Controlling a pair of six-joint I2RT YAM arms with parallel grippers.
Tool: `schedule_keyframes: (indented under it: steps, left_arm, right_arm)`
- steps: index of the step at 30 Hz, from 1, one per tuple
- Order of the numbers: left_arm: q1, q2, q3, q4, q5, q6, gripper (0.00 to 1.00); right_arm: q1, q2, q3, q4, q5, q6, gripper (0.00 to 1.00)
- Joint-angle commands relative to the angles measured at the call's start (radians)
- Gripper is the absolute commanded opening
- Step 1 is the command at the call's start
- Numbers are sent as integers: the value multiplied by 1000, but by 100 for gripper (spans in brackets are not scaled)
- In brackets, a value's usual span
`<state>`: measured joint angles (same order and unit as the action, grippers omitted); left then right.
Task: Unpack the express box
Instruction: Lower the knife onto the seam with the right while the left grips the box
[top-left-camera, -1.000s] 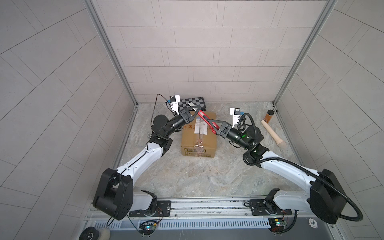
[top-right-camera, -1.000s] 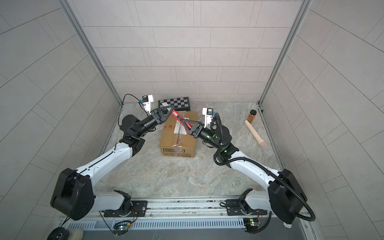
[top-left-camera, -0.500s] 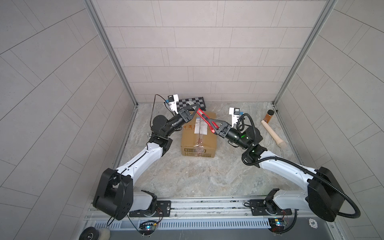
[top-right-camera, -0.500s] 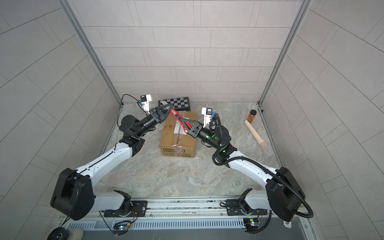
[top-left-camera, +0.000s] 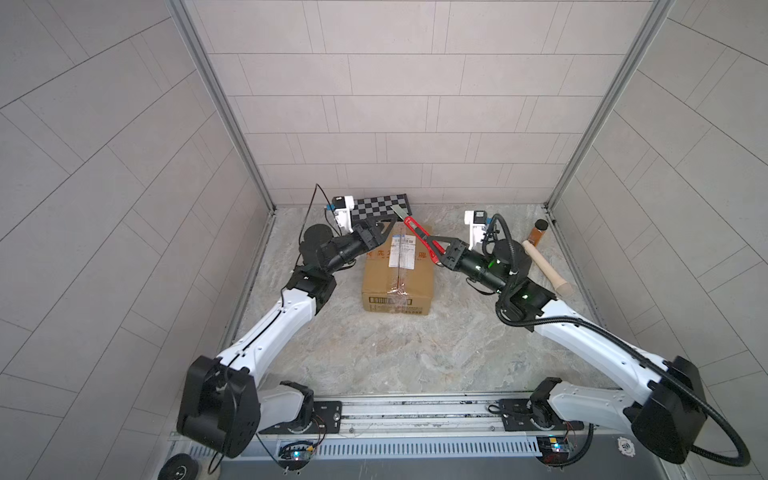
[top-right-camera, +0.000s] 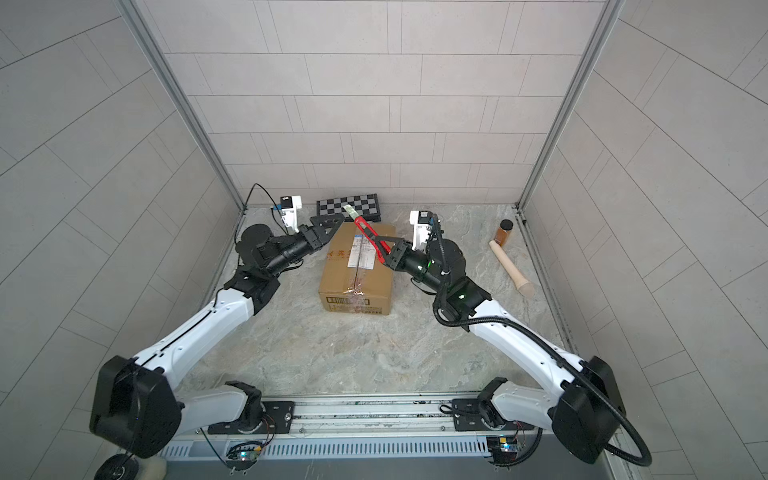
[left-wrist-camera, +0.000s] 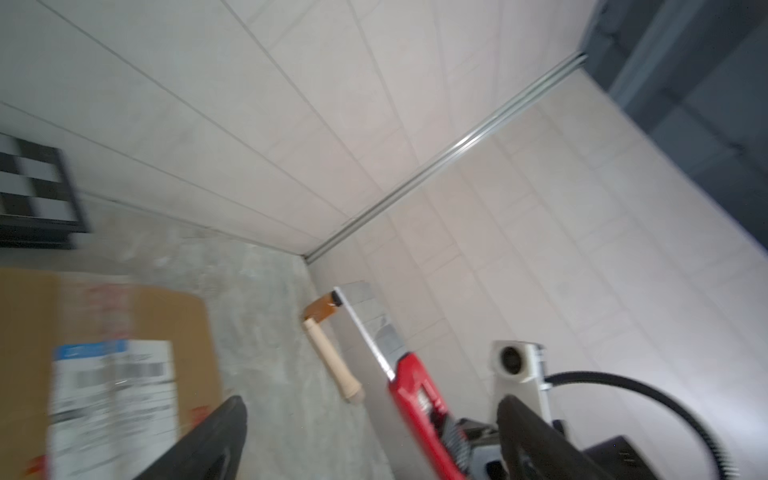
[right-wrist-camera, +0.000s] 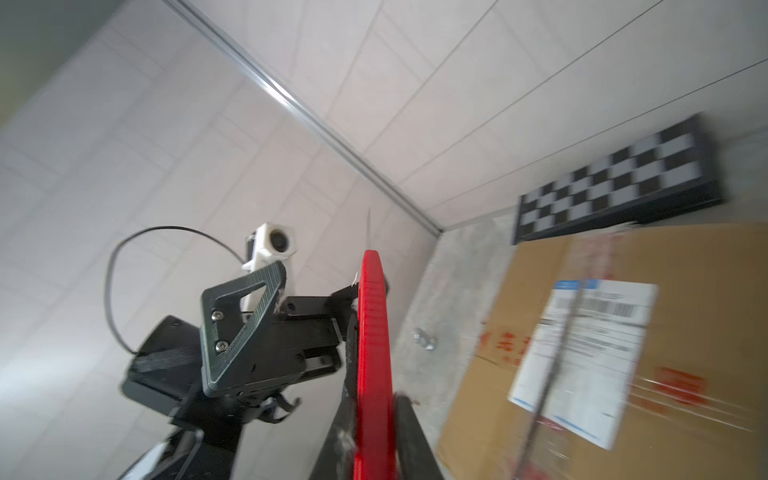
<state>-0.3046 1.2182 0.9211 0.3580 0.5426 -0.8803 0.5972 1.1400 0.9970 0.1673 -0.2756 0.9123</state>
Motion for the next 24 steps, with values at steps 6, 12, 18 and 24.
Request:
schedule_keyframes:
  steps: [6, 12, 18, 24]
  left_arm:
    - [18, 20, -6, -559, -271, 405, 100]
    - [-77, 82, -34, -606, -396, 443, 100]
    - [-148, 136, -84, -604, -452, 396, 100]
    - [-189, 146, -165, -567, -485, 309, 99]
  right_arm:
    - [52, 65, 341, -838, 273, -296, 0]
    - [119, 181, 471, -987, 298, -358, 0]
    - [152, 256, 528, -1042, 273, -390, 0]
    - [164, 289, 538, -1036, 263, -398, 0]
